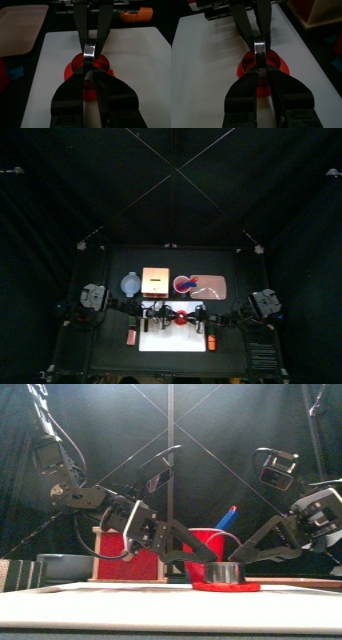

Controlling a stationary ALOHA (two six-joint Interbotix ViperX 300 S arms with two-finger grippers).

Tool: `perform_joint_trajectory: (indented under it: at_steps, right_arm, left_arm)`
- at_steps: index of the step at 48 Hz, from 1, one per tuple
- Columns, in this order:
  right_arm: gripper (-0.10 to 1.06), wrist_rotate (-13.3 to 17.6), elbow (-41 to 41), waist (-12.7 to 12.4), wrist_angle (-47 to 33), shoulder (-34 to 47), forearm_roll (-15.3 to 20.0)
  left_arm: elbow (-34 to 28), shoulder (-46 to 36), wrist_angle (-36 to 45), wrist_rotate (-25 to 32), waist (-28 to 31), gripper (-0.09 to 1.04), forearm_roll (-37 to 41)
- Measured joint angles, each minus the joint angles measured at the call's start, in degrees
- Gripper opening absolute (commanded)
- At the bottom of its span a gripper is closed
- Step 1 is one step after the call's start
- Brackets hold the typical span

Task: Get the cutter from the drawer then cut the dough then place the extra dough in the bowl
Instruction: Cut the dough

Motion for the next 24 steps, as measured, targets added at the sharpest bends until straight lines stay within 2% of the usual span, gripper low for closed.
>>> perform_joint_trajectory:
  at_steps: [9, 16, 24]
  right_arm:
    - [0.56, -0.09, -0.88, -0.53, 1.76, -1.05, -1.05]
    - [0.71, 0.00, -1.58, -1.76, 3.25, -2.20, -2.55]
    - [0.78, -0.18, -2.20, -2.29, 3.87, -2.37, -3.08]
  left_arm:
    - [0.18, -1.85, 1.49, 0.26, 0.18, 0.55, 0.09]
    - [0.18, -2.72, 2.11, 0.26, 0.53, 0.66, 0.18]
    - [0.09, -3.52, 2.64, 0.26, 0.53, 0.76, 0.44]
